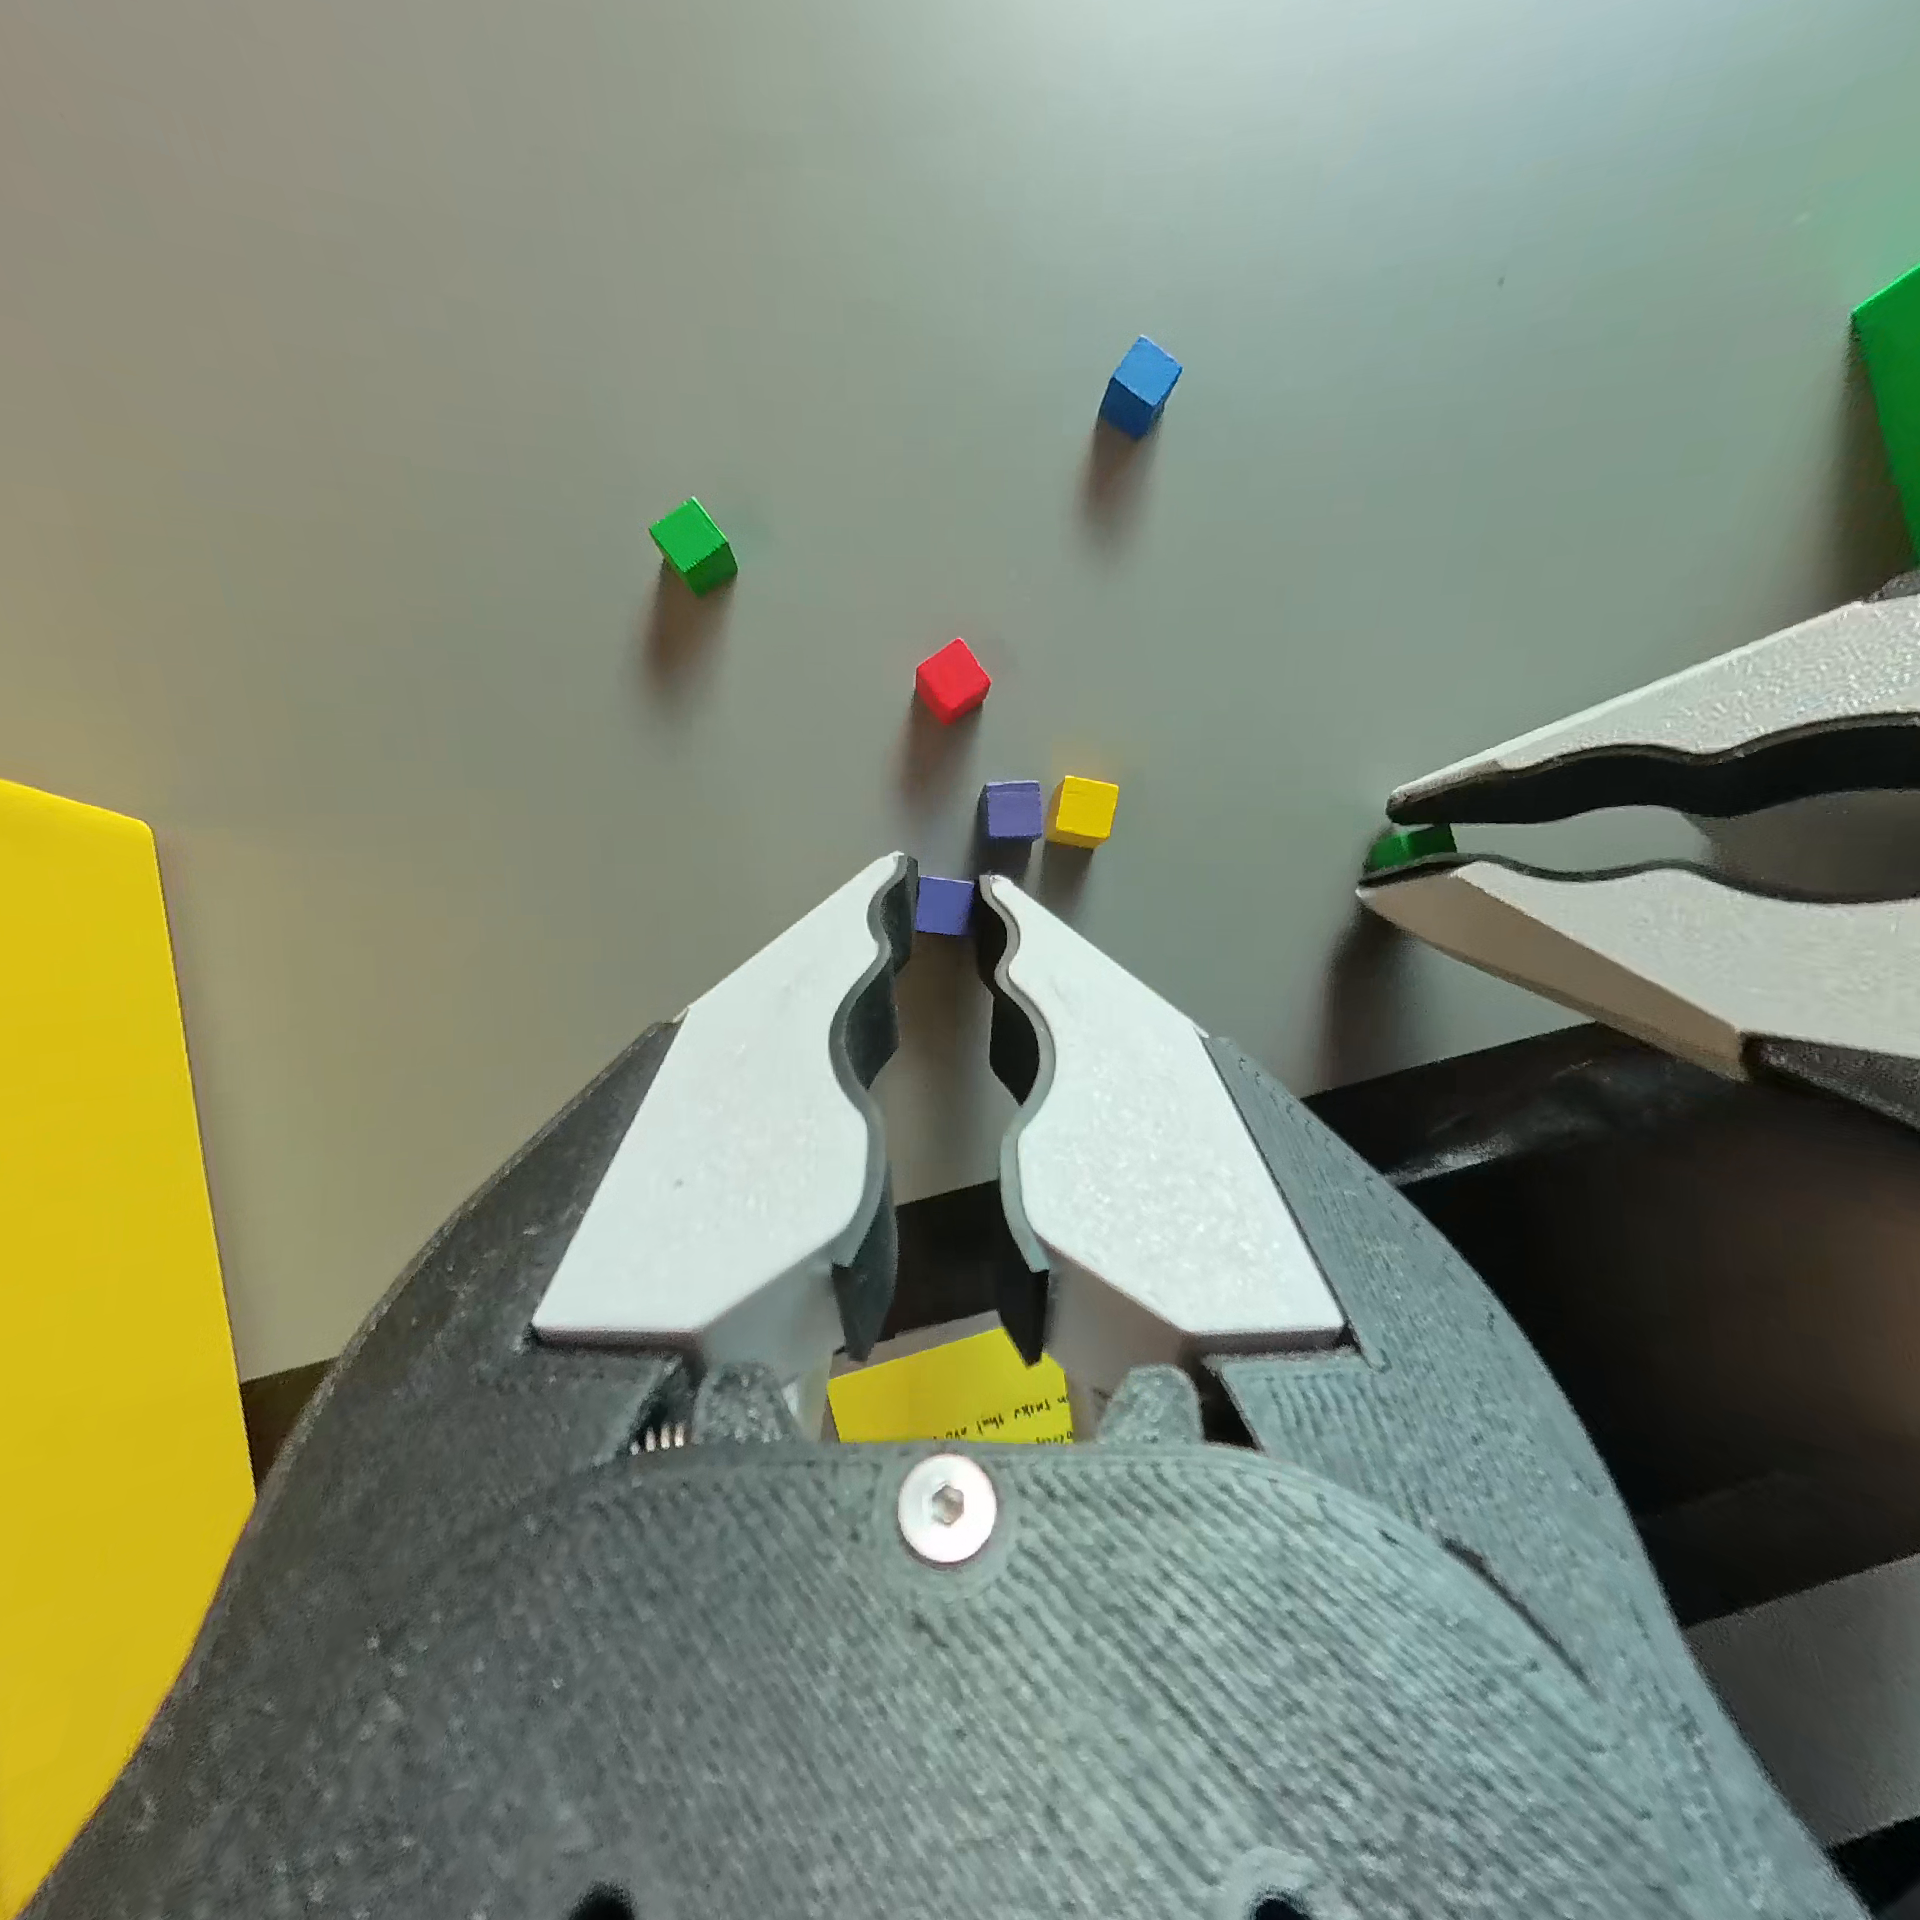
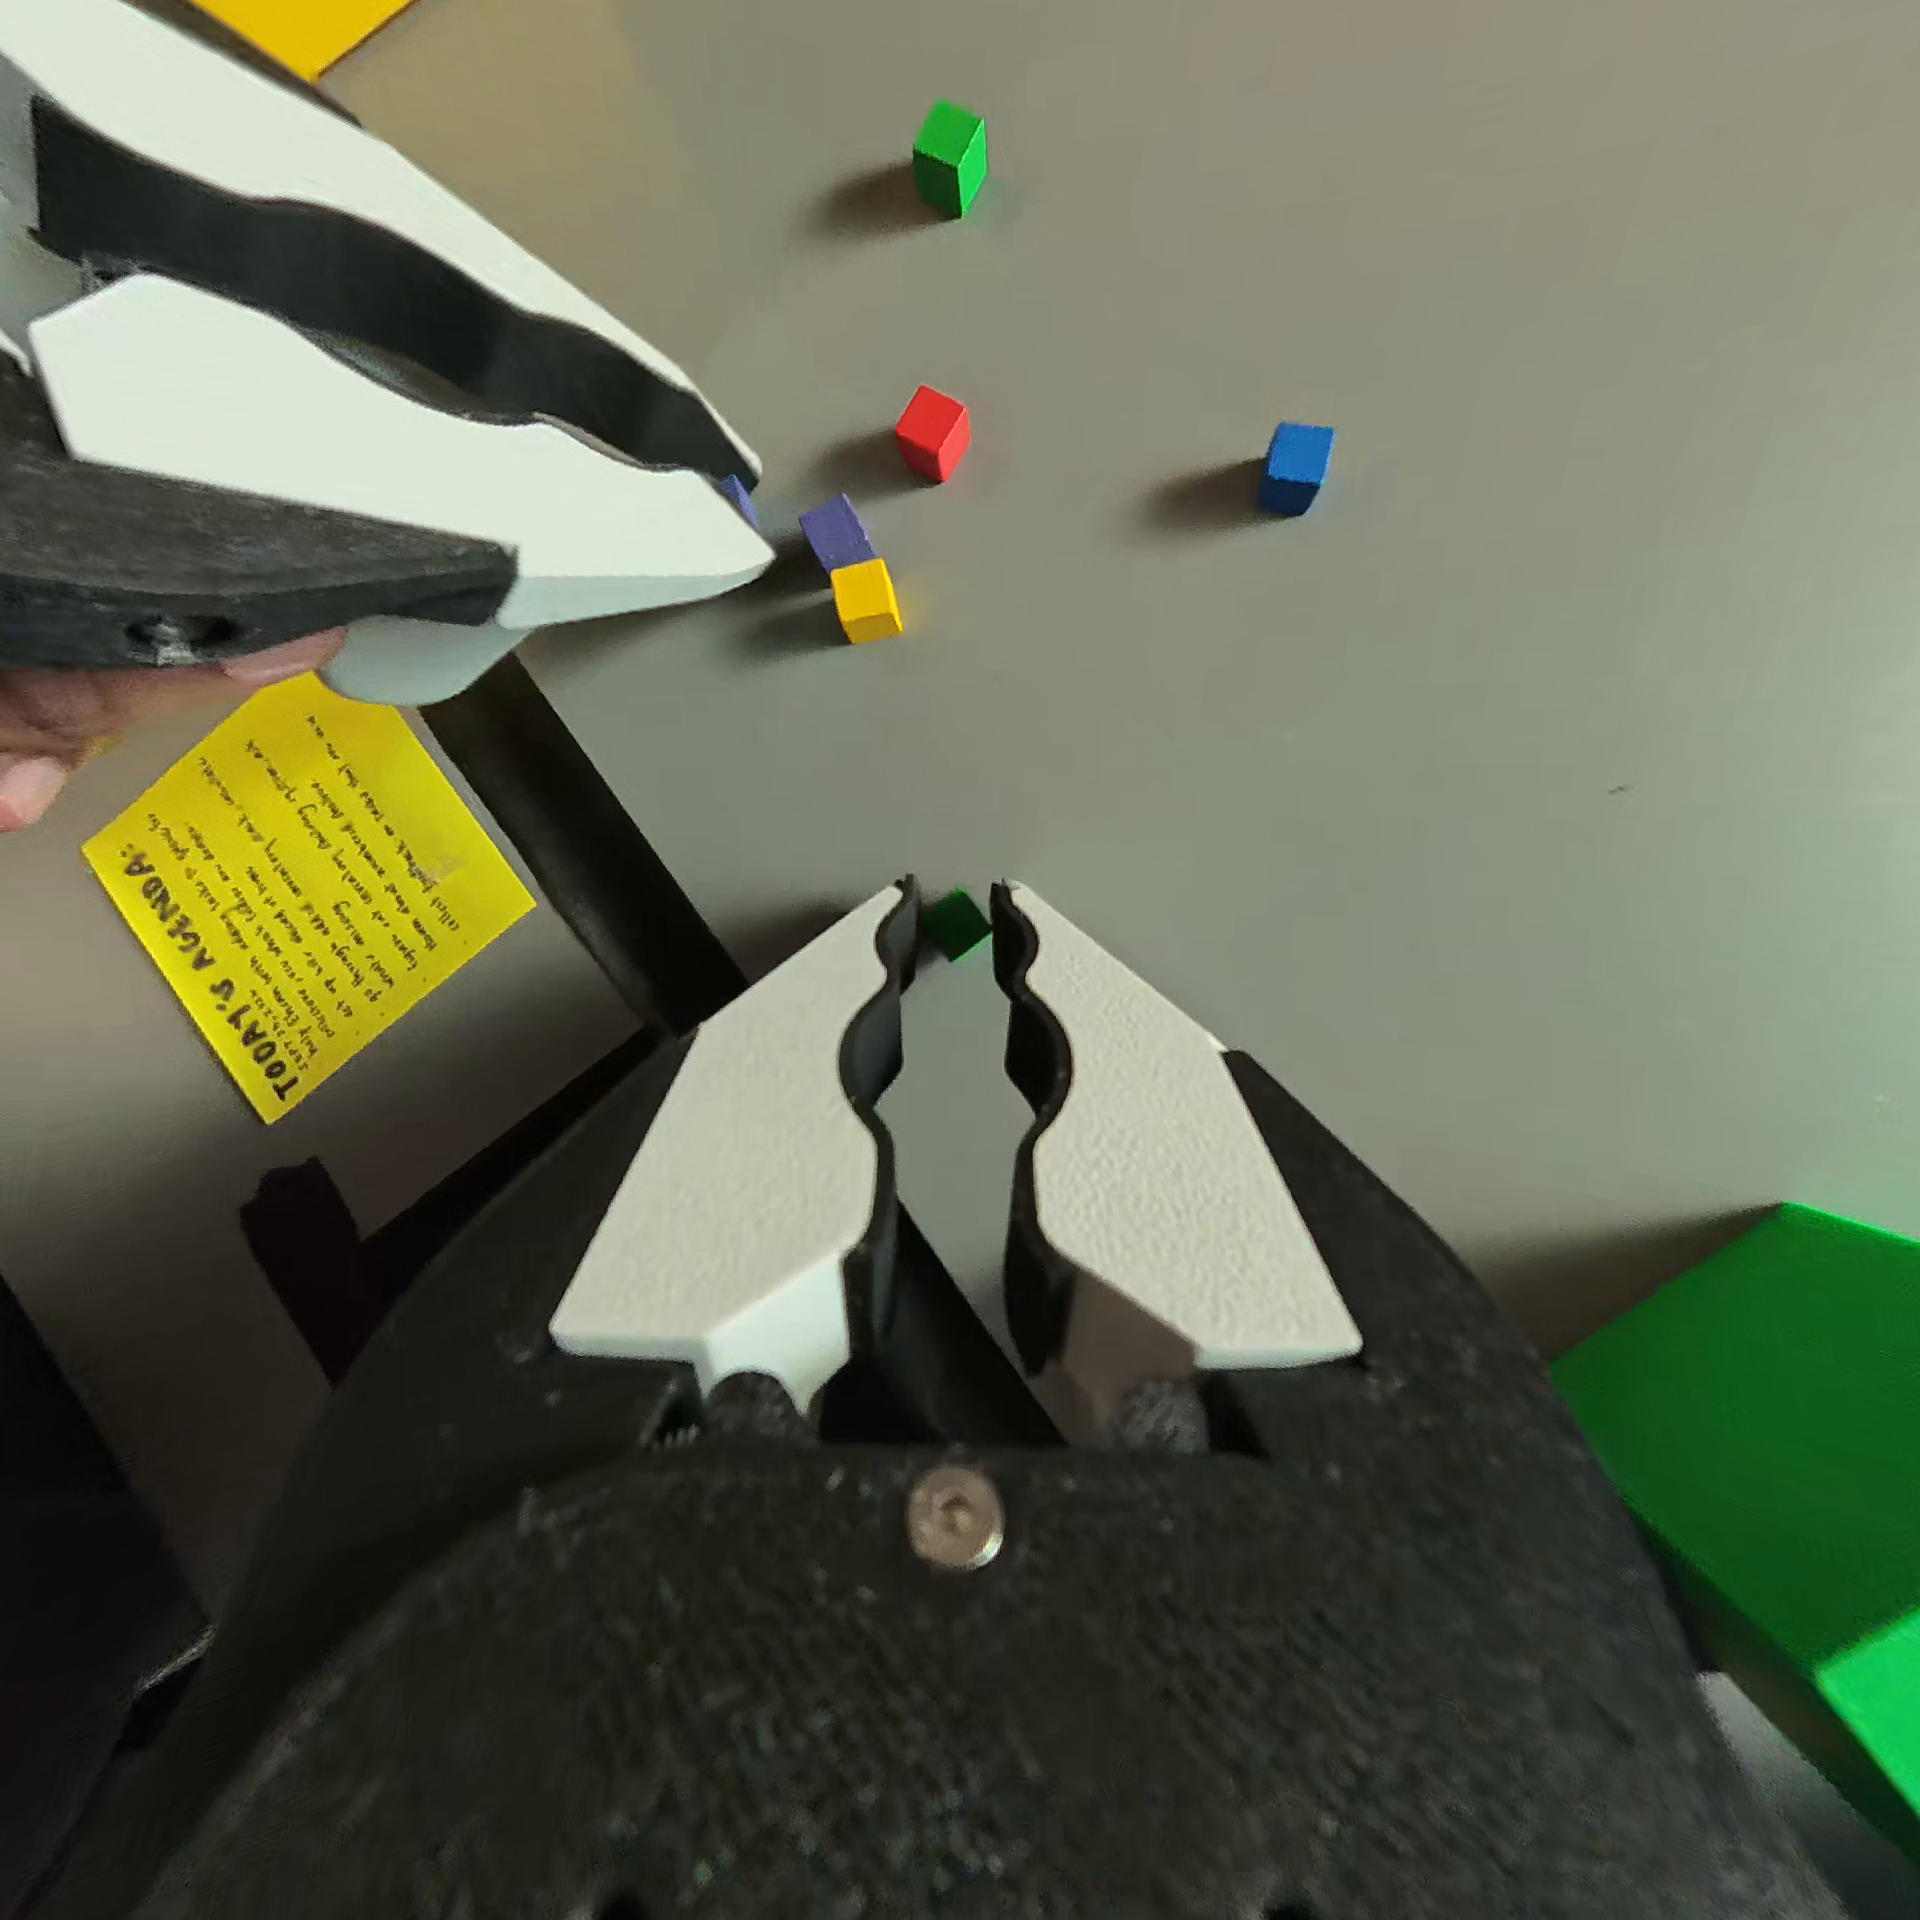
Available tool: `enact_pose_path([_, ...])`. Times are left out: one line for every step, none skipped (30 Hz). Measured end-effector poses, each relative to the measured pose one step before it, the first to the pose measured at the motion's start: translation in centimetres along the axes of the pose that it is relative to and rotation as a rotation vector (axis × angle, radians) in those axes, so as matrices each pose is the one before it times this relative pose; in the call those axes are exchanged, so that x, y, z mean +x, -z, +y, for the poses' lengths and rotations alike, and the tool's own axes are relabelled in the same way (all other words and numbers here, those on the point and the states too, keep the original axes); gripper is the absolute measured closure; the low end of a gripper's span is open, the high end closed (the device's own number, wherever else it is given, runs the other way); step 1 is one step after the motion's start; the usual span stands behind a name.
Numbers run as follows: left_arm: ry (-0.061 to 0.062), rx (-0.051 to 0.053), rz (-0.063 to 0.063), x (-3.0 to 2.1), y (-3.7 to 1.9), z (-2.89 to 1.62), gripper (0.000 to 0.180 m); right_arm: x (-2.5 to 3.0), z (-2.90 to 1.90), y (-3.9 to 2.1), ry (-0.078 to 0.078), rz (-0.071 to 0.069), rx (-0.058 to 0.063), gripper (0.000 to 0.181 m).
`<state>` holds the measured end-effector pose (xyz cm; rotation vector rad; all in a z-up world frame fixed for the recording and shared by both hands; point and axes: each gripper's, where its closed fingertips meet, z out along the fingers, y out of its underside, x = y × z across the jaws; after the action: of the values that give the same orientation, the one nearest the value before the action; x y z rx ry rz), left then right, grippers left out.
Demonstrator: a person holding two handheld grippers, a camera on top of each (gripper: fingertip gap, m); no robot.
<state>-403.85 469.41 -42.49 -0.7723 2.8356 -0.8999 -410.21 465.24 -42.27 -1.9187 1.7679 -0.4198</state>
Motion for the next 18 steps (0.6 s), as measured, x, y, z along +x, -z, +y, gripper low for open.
enact_pose_path([0.0021,0.0016,0.0046,-0.001,0.199,0.08,0.171,0.003,-0.324,0.172,-0.001,-0.0042,0.0121,0.168])
enact_pose_path([0.0022,0.0038,0.0033,-0.018,0.277,0.006,0.172,-0.037,-0.463,0.181,-0.0014,-0.0044,0.0155,0.168])
enact_pose_path([0.0014,0.0084,0.0062,0.002,0.418,-0.13,0.172,-0.067,-0.523,0.163,0.0002,-0.0041,0.0135,0.168])
enact_pose_path([0.0028,0.0117,0.0093,0.067,0.563,-0.275,0.172,-0.12,-0.577,0.135,0.0025,-0.0044,0.0126,0.168])
enact_pose_path([0.0049,0.0093,0.0113,0.087,0.742,-0.355,0.172,-0.184,-0.637,0.118,0.0049,-0.0053,0.0136,0.168])
enact_pose_path([0.0076,0.0127,0.0112,0.061,1.012,-0.548,0.172,-0.257,-0.679,0.105,0.0073,-0.0054,0.0131,0.168])
enact_pose_path([0.0112,0.0212,0.0131,0.041,1.346,-0.816,0.172,-0.337,-0.757,0.119,0.0091,-0.007,0.0135,0.168])
enact_pose_path([0.0123,0.0287,0.0117,-0.025,1.678,-1.033,0.172,-0.505,-0.948,0.157,0.0122,-0.0113,0.0185,0.169])
enact_pose_path([0.0095,0.0361,0.0039,-0.248,1.925,-1.199,0.172,-0.646,-1.198,0.186,0.0173,-0.0139,0.0252,0.169])
enact_pose_path([0.0044,0.0394,-0.0112,-0.625,2.057,-1.181,0.172,-0.814,-1.463,0.159,0.0212,-0.0177,0.0303,0.169])
enact_pose_path([0.0061,0.0385,-0.0295,-1.158,2.015,-1.04,0.171,-1.057,-1.773,0.052,0.0218,-0.0266,0.0372,0.169])
enact_pose_path([0.0125,0.0342,-0.0435,-1.708,1.848,-0.727,0.172,-1.317,-2.091,-0.104,0.022,-0.0379,0.046,0.169])
enact_pose_path([0.0221,0.0242,-0.0555,-2.233,1.498,-0.25,0.172,-1.488,-2.28,-0.353,0.0248,-0.0442,0.0492,0.169])
enact_pose_path([0.0338,0.0017,-0.0579,-2.567,0.998,0.417,0.172,-1.556,-2.249,-0.671,0.0301,-0.0458,0.0437,0.169])
enact_pose_path([0.0382,-0.0238,-0.0463,-2.585,0.414,1.074,0.172,-1.525,-1.993,-1.021,0.0349,-0.0455,0.0304,0.169])
enact_pose_path([0.0383,-0.0438,-0.0318,-2.375,-0.197,1.607,0.172,-1.386,-1.574,-1.324,0.0336,-0.0425,0.0134,0.169])
enact_pose_path([0.0357,-0.0669,-0.0055,-1.849,-0.684,1.937,0.172,-1.218,-1.099,-1.511,0.0267,-0.0412,-0.0003,0.169])
enact_pose_path([0.031,-0.0589,0.0116,-1.358,-0.802,1.627,0.172,-1.015,-0.617,-1.593,0.0221,-0.0374,-0.0131,0.169])
